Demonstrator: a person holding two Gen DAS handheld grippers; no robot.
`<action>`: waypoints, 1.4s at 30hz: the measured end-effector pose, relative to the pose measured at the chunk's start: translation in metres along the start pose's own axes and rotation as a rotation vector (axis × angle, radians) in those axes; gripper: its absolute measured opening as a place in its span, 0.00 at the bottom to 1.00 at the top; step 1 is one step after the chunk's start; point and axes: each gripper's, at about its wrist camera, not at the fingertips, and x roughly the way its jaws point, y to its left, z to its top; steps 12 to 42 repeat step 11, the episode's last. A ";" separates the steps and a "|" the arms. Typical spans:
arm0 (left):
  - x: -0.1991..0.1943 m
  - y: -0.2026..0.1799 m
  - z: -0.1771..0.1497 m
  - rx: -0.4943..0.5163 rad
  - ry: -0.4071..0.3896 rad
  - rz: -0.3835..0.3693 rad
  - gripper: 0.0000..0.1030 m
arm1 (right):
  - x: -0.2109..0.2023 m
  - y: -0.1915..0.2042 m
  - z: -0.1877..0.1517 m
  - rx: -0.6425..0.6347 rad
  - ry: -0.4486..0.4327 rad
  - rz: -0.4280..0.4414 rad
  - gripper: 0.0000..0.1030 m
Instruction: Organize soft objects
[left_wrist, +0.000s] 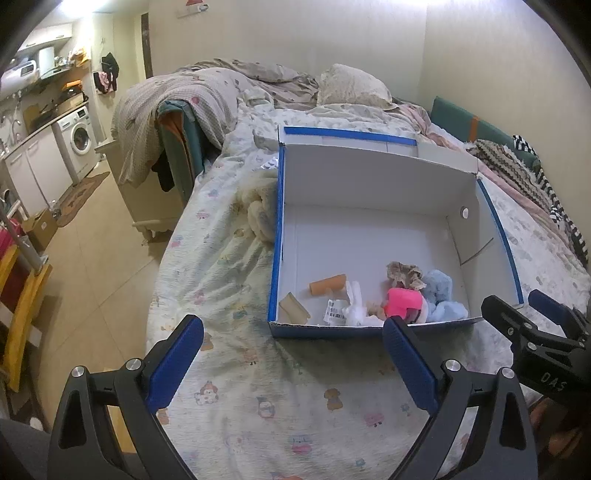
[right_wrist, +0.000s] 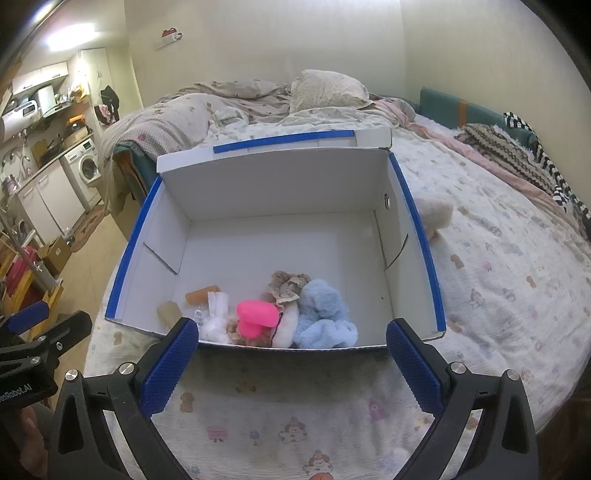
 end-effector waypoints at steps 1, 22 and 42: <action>0.000 0.001 0.000 0.000 -0.001 0.001 0.94 | 0.000 0.000 0.000 0.000 0.000 0.000 1.00; 0.003 0.005 -0.002 -0.009 -0.004 0.017 0.94 | -0.001 0.001 -0.002 0.000 0.005 0.000 1.00; 0.003 0.005 -0.002 -0.009 -0.004 0.017 0.94 | -0.001 0.001 -0.002 0.000 0.005 0.000 1.00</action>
